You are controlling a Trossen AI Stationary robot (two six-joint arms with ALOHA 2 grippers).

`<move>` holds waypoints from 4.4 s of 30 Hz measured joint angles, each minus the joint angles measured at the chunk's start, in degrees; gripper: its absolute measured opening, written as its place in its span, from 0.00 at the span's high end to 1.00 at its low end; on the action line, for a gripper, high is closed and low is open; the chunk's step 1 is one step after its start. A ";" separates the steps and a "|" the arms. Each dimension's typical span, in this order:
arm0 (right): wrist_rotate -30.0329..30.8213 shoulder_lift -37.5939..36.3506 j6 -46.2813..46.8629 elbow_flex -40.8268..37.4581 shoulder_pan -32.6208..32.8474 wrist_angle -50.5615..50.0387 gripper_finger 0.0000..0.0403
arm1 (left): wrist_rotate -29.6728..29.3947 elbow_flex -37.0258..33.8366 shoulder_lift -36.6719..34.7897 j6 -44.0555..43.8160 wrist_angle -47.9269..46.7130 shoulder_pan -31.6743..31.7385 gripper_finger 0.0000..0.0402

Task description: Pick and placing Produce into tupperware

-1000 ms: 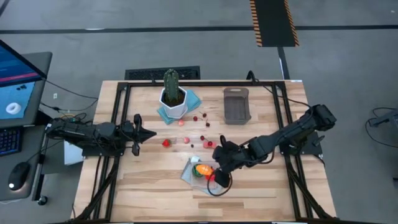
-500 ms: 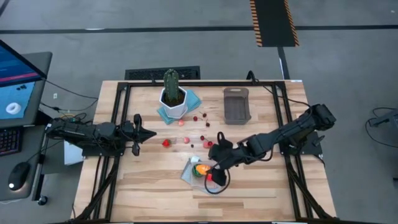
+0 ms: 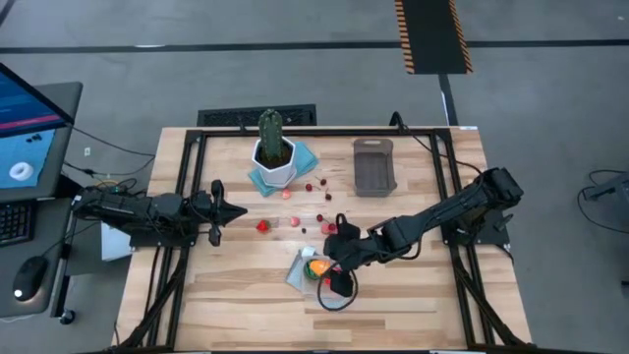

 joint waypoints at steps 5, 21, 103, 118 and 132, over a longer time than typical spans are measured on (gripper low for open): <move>-0.94 0.83 0.43 0.13 0.15 0.26 0.20 | 0.00 0.02 -0.01 1.15 -0.02 0.01 1.00; 6.69 0.77 2.46 0.12 0.54 -2.43 0.20 | 0.26 0.02 0.42 2.31 -0.02 0.00 1.00; -2.80 3.63 -4.13 3.66 -23.18 -16.35 0.05 | 0.30 0.00 0.43 2.33 -0.02 0.00 1.00; -3.06 3.79 -10.02 0.79 -28.58 -16.10 0.05 | 0.28 0.00 0.43 2.33 -0.02 0.01 1.00; -3.10 8.19 -12.61 0.63 -30.56 -14.35 0.05 | 0.29 0.00 0.41 2.33 -0.02 -0.01 1.00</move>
